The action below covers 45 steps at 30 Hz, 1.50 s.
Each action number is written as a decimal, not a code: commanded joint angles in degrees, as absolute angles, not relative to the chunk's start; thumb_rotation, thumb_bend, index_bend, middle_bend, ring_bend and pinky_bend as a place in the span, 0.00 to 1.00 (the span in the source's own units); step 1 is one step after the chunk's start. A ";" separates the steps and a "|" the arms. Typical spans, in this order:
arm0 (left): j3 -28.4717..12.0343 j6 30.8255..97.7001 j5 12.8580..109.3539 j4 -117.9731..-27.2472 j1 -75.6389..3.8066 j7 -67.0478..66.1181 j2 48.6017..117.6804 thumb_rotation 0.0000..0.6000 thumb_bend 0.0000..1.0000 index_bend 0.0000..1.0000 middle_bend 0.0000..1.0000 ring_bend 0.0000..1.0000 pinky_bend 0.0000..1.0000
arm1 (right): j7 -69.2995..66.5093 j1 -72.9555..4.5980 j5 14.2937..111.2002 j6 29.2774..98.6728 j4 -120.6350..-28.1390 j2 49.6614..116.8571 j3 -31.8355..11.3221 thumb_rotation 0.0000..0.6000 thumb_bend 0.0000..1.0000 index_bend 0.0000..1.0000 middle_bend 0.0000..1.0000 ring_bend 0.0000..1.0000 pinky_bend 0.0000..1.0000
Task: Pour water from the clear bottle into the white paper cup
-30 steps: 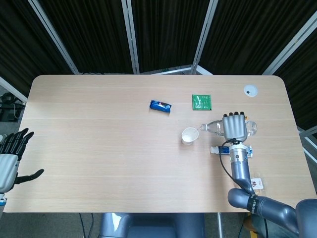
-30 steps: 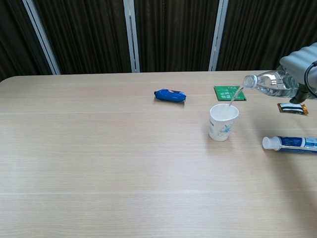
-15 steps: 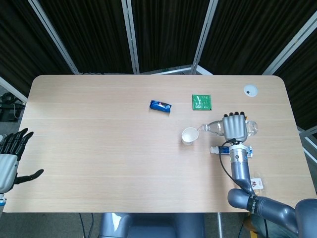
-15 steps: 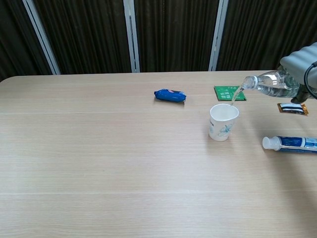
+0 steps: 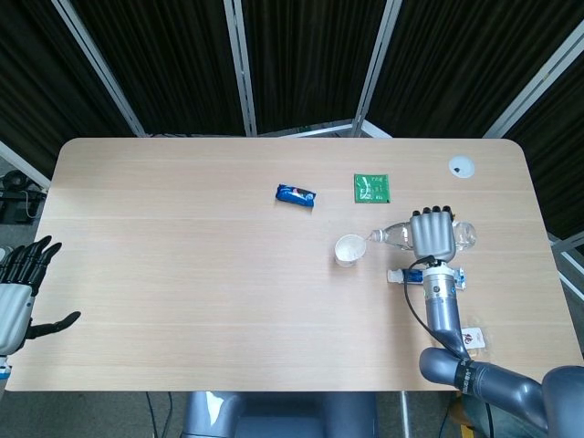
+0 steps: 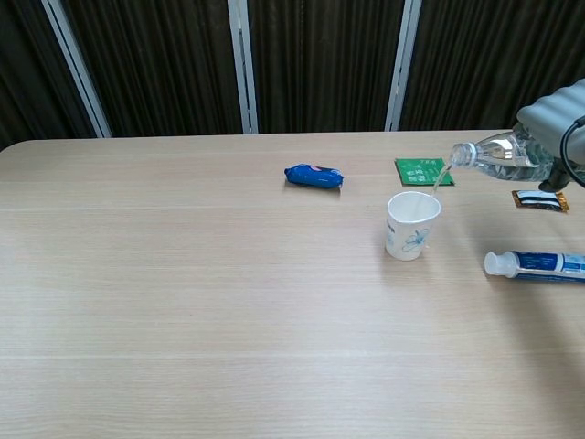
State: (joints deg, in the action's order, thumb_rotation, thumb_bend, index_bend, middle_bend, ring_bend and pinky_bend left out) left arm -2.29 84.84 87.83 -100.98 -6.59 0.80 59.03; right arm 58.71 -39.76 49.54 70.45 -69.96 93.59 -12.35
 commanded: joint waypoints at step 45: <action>-1.05 84.53 89.85 -102.16 -6.47 3.96 57.50 1.00 0.00 0.02 0.00 0.00 0.00 | 16.11 -29.69 60.82 63.05 -90.39 77.90 -13.74 1.00 0.60 0.50 0.65 0.62 0.52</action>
